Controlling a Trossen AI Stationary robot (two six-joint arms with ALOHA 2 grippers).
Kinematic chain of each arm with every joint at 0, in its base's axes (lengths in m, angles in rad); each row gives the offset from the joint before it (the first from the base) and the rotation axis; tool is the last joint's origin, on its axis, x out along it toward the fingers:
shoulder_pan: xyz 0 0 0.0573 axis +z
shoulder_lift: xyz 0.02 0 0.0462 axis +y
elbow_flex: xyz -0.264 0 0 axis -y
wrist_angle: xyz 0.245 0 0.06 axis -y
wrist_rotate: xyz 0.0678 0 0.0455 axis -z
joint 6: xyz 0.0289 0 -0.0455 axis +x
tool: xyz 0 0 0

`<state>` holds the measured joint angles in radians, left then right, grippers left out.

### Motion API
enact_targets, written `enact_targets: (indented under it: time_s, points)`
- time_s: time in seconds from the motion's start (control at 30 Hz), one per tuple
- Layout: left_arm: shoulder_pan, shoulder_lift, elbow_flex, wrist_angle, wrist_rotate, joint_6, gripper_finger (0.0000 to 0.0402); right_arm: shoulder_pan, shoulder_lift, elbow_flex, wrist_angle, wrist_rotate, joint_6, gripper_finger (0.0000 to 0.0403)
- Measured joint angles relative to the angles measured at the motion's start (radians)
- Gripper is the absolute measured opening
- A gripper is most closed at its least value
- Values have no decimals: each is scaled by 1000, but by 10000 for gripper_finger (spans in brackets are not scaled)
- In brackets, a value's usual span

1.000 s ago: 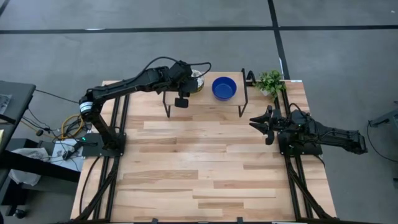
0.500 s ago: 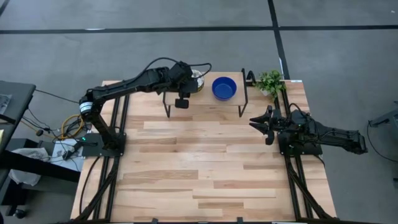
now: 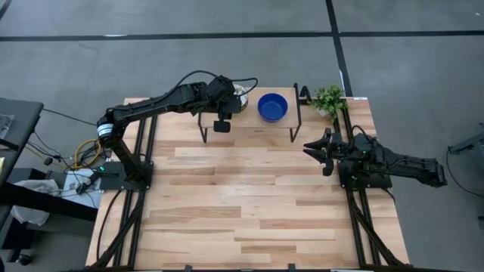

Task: Pick & Place Mini bowls
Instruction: Stack the white patterned bowl on the white patterned bowl on the shelf

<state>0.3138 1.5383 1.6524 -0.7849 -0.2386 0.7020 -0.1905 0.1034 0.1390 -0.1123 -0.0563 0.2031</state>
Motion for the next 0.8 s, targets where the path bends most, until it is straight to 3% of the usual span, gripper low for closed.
enact_targets:
  time_s: [0.47, 0.8]
  points:
    - [-44, 0, -39, -10, 10, -12, 127, 0, 0, 0, 0, 0, 0, 98]
    - [-72, -34, -55, 24, -52, -3, 127, 0, 0, 0, 0, 1, -1, 98]
